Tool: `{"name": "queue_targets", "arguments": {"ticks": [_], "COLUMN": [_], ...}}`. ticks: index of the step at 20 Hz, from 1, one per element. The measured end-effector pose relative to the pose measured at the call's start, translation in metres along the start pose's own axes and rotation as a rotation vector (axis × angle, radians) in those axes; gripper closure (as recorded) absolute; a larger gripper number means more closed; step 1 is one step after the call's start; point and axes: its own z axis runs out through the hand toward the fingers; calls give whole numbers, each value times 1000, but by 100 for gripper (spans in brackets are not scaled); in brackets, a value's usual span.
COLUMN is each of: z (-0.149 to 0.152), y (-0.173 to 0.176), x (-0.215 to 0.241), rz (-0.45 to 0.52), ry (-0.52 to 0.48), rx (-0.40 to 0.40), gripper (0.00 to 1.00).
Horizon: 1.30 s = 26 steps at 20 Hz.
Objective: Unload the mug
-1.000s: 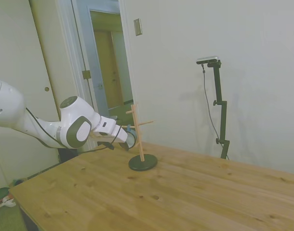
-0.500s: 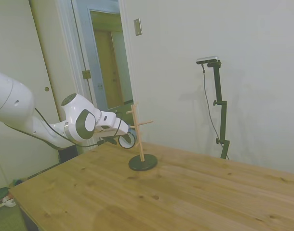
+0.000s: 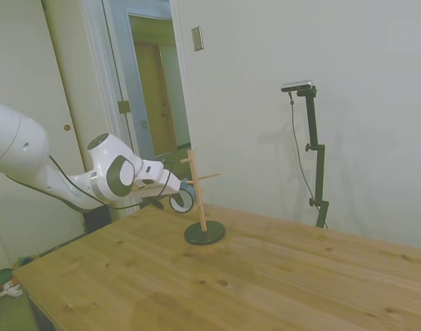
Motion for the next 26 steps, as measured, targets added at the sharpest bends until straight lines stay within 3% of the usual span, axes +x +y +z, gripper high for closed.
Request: {"name": "queue_targets", "arguments": {"ticks": [9, 15, 26], "z": [8, 13, 38], "y": [-12, -11, -20], "x": [-5, 11, 25], "rz": [-11, -15, 9], "ry": [0, 66, 97], "rx": [42, 102, 120], "gripper": [0, 0, 0]}}
